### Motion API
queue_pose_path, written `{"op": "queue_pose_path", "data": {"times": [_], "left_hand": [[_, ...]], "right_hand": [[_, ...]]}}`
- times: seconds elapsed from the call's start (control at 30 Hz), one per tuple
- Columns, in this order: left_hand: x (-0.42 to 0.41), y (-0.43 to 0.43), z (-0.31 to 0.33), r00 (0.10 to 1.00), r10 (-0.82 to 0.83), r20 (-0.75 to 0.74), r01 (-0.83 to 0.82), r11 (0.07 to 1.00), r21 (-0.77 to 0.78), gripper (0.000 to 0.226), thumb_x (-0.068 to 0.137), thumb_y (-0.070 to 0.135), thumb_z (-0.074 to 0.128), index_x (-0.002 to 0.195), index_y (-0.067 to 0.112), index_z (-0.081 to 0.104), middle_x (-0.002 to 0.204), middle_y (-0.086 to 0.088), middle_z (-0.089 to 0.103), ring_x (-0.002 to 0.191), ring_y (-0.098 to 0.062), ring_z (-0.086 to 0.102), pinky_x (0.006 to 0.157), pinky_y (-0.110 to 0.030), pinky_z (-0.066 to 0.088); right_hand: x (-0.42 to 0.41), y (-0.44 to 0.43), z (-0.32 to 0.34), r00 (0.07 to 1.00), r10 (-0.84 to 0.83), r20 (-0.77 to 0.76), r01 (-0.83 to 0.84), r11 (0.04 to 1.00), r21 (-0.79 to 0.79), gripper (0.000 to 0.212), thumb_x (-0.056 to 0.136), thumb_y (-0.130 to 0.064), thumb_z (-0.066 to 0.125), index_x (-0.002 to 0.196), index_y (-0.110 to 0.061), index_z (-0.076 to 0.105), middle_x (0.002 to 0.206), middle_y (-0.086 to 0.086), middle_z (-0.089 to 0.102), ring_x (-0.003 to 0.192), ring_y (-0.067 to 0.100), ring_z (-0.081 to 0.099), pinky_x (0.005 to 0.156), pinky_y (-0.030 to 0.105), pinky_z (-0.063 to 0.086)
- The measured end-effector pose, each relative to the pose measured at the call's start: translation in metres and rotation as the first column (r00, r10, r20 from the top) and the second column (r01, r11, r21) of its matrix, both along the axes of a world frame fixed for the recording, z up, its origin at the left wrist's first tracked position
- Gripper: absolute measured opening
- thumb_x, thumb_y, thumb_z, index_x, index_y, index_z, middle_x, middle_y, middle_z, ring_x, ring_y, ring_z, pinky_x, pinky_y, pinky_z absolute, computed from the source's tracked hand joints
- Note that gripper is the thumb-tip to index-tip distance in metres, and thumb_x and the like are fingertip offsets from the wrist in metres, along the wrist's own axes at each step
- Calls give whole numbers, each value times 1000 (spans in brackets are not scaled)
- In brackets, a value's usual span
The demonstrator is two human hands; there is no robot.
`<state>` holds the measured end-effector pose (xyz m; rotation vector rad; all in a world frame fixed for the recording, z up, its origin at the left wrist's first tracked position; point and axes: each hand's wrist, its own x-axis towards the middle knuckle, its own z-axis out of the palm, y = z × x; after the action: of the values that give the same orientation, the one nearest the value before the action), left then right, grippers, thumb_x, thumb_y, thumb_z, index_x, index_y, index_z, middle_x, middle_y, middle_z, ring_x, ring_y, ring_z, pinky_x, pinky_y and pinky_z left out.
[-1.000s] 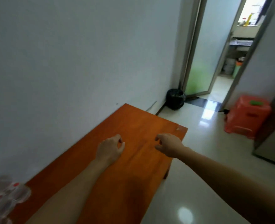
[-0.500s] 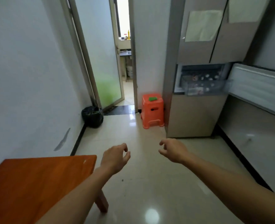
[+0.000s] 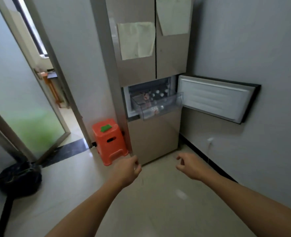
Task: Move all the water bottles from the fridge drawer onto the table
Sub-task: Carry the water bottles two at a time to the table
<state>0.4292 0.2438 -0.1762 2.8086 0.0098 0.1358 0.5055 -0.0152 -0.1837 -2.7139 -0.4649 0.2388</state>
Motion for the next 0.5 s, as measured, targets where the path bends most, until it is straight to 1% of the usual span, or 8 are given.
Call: {"op": "queue_pose_path", "data": {"times": [0.07, 0.13, 0.2, 0.23, 0.33, 0.43, 0.5], "left_hand": [[45, -13, -7, 998, -52, -27, 53, 998, 19, 21, 91, 39, 49, 89, 20, 56, 86, -1, 66, 79, -22, 62, 69, -36, 52], [92, -24, -16, 995, -90, -42, 92, 994, 50, 22, 91, 40, 48, 93, 19, 57, 90, -1, 67, 83, -22, 62, 66, -33, 48], [139, -34, -22, 992, -111, -59, 114, 992, 60, 23, 92, 39, 48, 95, 19, 57, 91, -2, 68, 83, -23, 62, 63, -32, 43], [162, -37, -24, 992, -113, -61, 116, 992, 56, 23, 92, 39, 48, 95, 18, 57, 91, -3, 68, 83, -23, 62, 64, -32, 43], [228, -41, -25, 994, -73, -78, 77, 996, 49, 22, 91, 40, 48, 97, 20, 57, 93, -3, 69, 85, -24, 64, 68, -35, 49], [290, -39, -25, 996, -32, -79, 36, 998, 58, 22, 90, 42, 48, 97, 23, 57, 95, -3, 70, 88, -26, 64, 70, -35, 49], [328, -36, -23, 998, 6, -55, -3, 999, 42, 22, 90, 42, 50, 97, 23, 57, 96, -4, 70, 91, -27, 64, 71, -35, 48]], "right_hand": [[35, -16, -8, 998, -57, -15, 56, 998, -15, 38, 89, -36, 60, 123, -20, 57, 100, 0, 63, 87, 16, 57, 70, 28, 42], [75, -31, -18, 996, -90, -27, 89, 996, -27, 38, 88, -37, 59, 123, -20, 57, 100, 0, 63, 86, 16, 57, 69, 28, 41], [122, -44, -27, 994, -103, -39, 102, 994, -29, 39, 88, -39, 57, 122, -21, 57, 99, 0, 64, 83, 16, 57, 68, 29, 44], [147, -49, -31, 994, -105, -36, 104, 994, -29, 38, 87, -40, 58, 121, -22, 57, 98, 0, 64, 83, 16, 58, 68, 29, 45], [221, -57, -32, 995, -98, -35, 97, 995, -20, 37, 86, -39, 59, 119, -22, 57, 98, -1, 64, 86, 17, 59, 71, 30, 46], [294, -55, -30, 999, -51, -9, 50, 998, -29, 35, 86, -41, 58, 116, -24, 59, 98, -2, 64, 87, 18, 59, 70, 29, 46], [339, -51, -26, 999, -38, 7, 38, 999, -16, 35, 86, -43, 58, 116, -24, 58, 101, -1, 65, 89, 19, 60, 73, 31, 48]]}}
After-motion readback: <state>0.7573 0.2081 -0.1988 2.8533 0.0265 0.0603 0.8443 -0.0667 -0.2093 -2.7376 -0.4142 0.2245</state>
